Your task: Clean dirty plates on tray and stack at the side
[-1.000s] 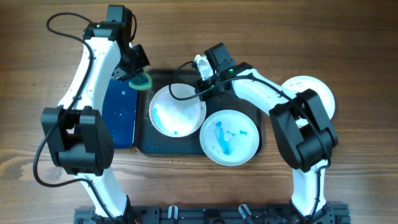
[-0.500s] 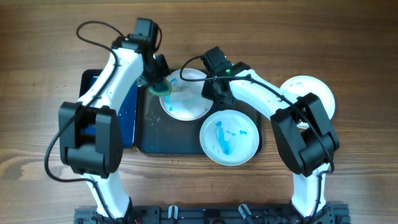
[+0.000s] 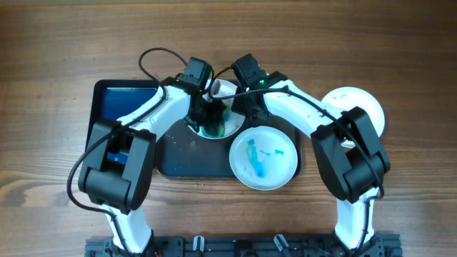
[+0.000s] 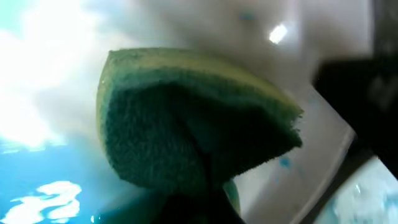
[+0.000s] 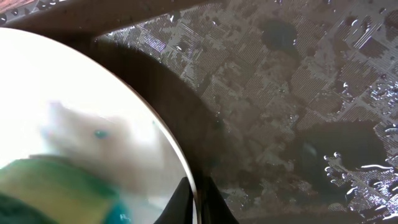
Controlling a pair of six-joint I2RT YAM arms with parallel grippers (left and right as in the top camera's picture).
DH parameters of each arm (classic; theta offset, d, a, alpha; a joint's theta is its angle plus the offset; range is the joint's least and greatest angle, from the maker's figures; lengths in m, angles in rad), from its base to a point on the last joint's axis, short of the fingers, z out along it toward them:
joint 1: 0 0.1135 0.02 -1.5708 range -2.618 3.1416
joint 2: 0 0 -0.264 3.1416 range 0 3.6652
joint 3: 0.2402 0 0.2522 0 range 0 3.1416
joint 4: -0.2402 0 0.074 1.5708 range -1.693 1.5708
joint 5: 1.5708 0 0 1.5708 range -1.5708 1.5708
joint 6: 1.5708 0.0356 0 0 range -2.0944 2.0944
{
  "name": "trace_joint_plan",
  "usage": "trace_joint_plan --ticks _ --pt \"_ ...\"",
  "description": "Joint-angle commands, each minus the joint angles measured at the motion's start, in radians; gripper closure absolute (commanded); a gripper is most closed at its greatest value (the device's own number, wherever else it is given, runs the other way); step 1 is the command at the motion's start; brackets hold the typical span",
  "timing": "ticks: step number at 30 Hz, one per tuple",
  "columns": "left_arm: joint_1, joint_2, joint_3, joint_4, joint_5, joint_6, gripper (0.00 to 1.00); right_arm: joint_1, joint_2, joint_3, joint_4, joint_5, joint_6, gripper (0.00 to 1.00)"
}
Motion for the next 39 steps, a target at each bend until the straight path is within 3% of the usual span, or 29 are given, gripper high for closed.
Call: trace_joint_plan --ticks 1,3,4,6,8,13,21,25,30,34,35,36,39 --pt "-0.011 0.024 -0.042 -0.029 0.216 0.199 0.96 -0.016 0.011 -0.019 0.013 0.074 0.008 0.96" --pt "0.015 0.024 -0.042 -0.007 0.193 0.185 0.96 -0.016 0.011 -0.019 0.016 0.068 0.002 0.96" --pt "0.032 0.024 -0.042 0.012 0.128 0.12 0.96 -0.016 0.011 -0.019 0.019 0.068 0.002 0.96" --pt "0.081 0.024 -0.042 0.05 -0.167 -0.147 0.96 -0.016 0.011 -0.019 0.019 0.068 0.002 0.96" --pt "0.123 0.024 -0.042 0.057 -0.386 -0.325 0.96 -0.016 0.011 -0.019 0.018 0.068 0.002 0.96" --pt "0.149 0.024 -0.038 0.118 -0.59 -0.362 0.96 -0.016 0.011 -0.019 0.018 0.068 0.001 0.96" --pt "0.146 0.024 0.085 0.244 -0.593 -0.357 0.96 -0.016 0.011 -0.021 0.018 0.069 0.001 0.96" --pt "0.144 0.013 0.151 0.225 -0.584 -0.357 0.96 -0.016 0.011 -0.021 0.019 0.069 0.001 0.96" --pt "0.143 -0.077 0.167 0.087 -0.532 -0.357 0.96 -0.016 0.02 -0.021 0.037 0.039 -0.035 0.96" --pt "0.152 -0.114 0.167 -0.121 -0.387 -0.357 0.96 -0.016 0.074 -0.021 0.09 -0.065 -0.052 0.83" --pt "0.151 -0.114 0.167 -0.167 -0.367 -0.358 0.96 -0.016 0.086 -0.021 0.097 -0.094 -0.053 0.85" --pt "0.151 -0.114 0.167 -0.188 -0.368 -0.358 0.96 -0.016 0.086 -0.021 0.096 -0.098 -0.058 0.96" --pt "0.151 -0.114 0.167 -0.219 -0.368 -0.357 0.96 -0.016 0.044 0.0 0.069 -0.116 -0.142 0.96"
